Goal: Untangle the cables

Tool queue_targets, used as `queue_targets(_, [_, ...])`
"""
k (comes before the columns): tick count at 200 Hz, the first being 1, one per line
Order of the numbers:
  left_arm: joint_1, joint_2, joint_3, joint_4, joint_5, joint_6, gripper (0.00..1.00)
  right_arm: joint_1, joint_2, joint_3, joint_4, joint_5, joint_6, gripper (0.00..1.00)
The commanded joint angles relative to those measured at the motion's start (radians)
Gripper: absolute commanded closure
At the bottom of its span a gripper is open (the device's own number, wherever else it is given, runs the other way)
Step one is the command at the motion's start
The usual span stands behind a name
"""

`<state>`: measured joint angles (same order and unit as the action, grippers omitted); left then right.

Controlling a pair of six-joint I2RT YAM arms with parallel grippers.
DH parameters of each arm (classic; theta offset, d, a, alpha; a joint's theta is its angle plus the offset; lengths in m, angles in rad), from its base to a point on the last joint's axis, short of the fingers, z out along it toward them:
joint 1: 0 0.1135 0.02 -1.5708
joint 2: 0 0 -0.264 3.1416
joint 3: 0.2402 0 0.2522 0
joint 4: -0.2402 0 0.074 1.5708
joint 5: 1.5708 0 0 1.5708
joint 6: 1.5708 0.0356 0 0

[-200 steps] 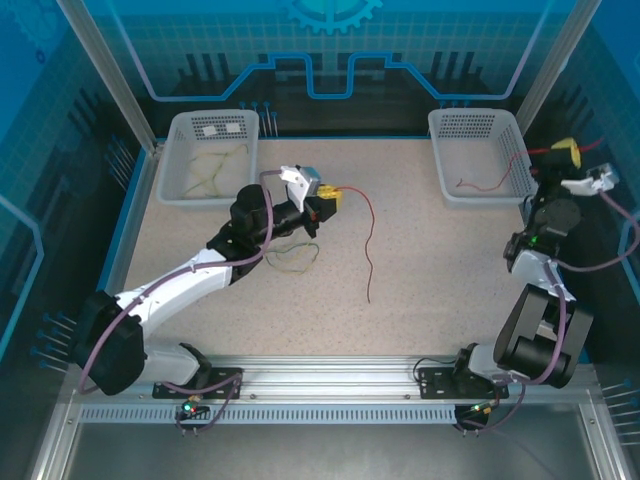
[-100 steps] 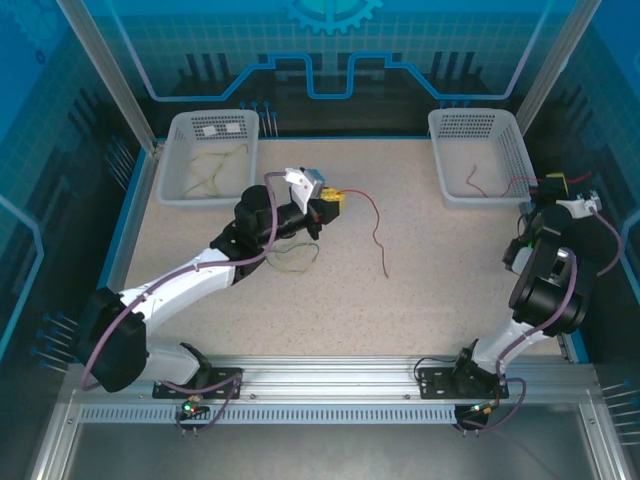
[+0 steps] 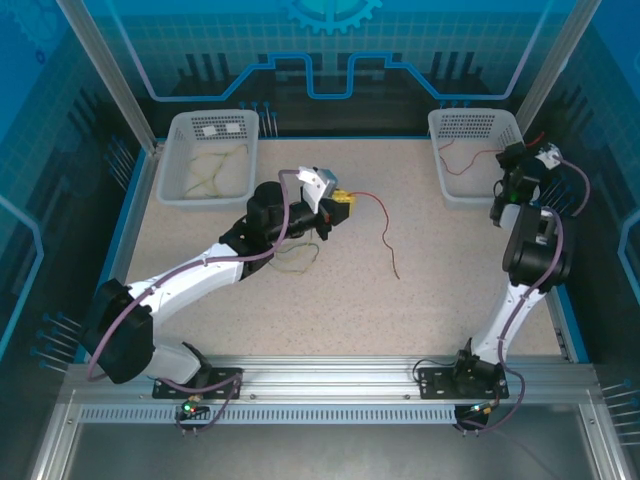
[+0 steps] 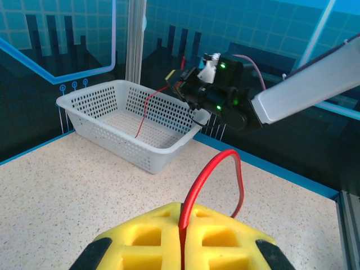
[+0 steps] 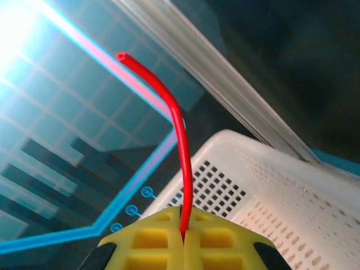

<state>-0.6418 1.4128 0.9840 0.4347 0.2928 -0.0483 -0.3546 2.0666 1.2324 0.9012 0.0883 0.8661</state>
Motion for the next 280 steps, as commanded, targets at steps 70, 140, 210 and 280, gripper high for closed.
queue_targets(70, [-0.008,0.011,0.030,-0.027,-0.039,0.041,1.00,0.059,0.004,0.220,-0.707,0.089,-0.126,0.60])
queue_targets(140, [-0.008,0.016,0.011,-0.016,-0.061,0.038,1.00,0.058,-0.173,0.252,-1.117,0.113,-0.218,0.15])
queue_targets(210, [-0.008,0.005,0.001,-0.013,-0.066,0.023,1.00,0.057,-0.349,0.238,-1.378,0.113,-0.260,0.00])
queue_targets(280, [-0.005,0.021,-0.028,0.017,-0.085,-0.017,1.00,0.214,-0.837,-0.262,-1.006,-0.300,-0.439,0.06])
